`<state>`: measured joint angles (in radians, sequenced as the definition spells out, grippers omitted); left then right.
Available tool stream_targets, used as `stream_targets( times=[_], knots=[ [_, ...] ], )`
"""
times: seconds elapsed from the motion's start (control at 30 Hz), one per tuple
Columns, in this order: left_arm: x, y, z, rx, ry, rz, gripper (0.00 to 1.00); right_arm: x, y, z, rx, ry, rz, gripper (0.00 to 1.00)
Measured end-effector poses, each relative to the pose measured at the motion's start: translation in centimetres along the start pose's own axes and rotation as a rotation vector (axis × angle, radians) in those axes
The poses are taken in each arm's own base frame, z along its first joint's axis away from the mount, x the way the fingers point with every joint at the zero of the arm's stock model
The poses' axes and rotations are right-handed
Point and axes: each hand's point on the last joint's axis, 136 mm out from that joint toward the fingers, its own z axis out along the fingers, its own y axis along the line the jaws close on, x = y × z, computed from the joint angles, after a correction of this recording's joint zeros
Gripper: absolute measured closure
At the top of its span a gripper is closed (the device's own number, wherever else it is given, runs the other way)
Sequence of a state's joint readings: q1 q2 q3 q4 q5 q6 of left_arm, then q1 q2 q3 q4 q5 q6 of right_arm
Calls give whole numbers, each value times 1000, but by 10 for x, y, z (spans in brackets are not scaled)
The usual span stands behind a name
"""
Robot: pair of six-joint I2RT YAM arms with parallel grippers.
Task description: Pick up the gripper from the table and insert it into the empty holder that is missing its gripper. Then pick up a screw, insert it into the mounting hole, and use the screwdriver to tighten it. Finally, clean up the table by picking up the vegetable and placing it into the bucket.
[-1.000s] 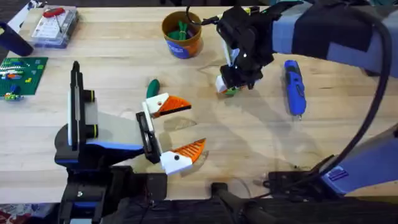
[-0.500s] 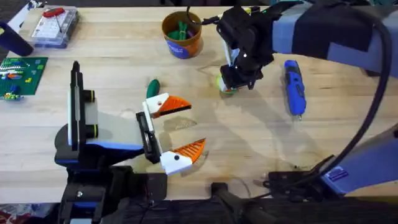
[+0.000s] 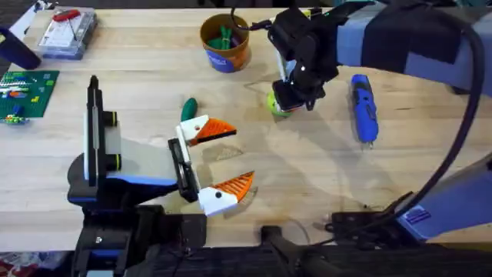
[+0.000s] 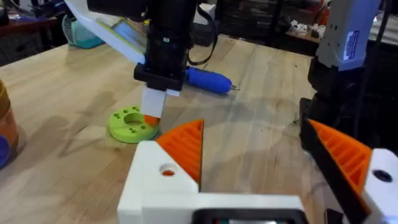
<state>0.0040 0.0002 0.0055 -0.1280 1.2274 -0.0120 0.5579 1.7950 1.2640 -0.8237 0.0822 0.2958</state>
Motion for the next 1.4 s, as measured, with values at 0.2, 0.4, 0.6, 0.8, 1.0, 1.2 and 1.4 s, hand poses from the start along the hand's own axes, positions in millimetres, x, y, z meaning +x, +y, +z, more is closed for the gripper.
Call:
stream_targets(
  times=[0.2, 0.4, 0.6, 0.8, 1.0, 1.2, 1.4],
  knots=[
    [0, 0, 0, 0, 0, 0, 14, 0, 0, 0, 0, -1, 0, 998],
    [0, 0, 0, 0, 0, 0, 14, -1, 0, 0, -1, -2, 1, 998],
    [0, 0, 0, 0, 0, 0, 14, -1, 0, 0, -2, -4, 15, 998],
    [0, 0, 0, 0, 0, 0, 14, 6, -2, -10, 8, 28, 18, 998],
    [0, 0, 0, 0, 0, 0, 14, -7, -1, -66, -14, -41, 20, 998],
    [0, 0, 0, 0, 0, 0, 14, -16, 3, -133, -43, -127, 10, 998],
    [0, 0, 0, 0, 0, 0, 14, -14, 17, -180, -64, -169, -72, 998]
  ],
)
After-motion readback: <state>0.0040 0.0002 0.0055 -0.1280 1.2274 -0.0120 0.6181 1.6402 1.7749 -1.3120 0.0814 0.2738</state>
